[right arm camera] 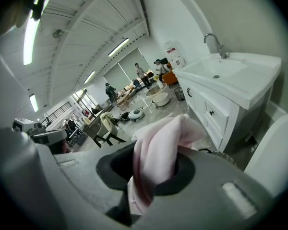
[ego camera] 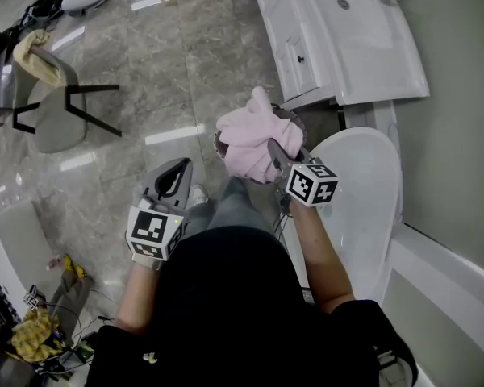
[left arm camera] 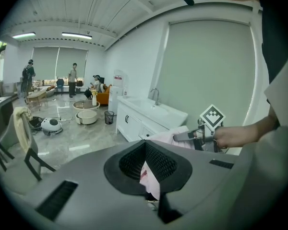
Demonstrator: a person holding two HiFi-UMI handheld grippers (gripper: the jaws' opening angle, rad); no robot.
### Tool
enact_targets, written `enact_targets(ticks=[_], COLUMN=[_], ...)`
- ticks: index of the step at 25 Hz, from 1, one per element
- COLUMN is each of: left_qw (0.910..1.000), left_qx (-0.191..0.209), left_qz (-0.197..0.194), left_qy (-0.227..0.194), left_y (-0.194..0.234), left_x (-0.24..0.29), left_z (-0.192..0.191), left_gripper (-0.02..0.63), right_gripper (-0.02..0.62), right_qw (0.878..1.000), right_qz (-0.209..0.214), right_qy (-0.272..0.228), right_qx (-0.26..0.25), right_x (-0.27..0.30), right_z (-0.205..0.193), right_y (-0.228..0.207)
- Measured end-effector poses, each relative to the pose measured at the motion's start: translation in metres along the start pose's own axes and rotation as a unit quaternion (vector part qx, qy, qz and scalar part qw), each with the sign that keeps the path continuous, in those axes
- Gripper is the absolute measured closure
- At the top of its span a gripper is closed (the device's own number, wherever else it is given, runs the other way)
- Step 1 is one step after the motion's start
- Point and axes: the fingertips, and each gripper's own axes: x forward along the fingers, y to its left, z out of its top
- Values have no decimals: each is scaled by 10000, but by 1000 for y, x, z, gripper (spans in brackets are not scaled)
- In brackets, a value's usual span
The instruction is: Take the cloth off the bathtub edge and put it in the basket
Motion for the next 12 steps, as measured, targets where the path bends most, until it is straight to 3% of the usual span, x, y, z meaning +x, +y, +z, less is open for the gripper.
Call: enact_targets(ticks=[12], left_qw=[9990], left_qx=[-113], left_qz=[75], left_qy=[434], left_y=[-3], left_x=[34], left_z=[-25], left_gripper=[600], right_gripper=[520], right_qw=[9947], right_qz=[-515], right_qy=[858], right_qx=[229], right_x=[59], right_z=[-78], right_y=[-99])
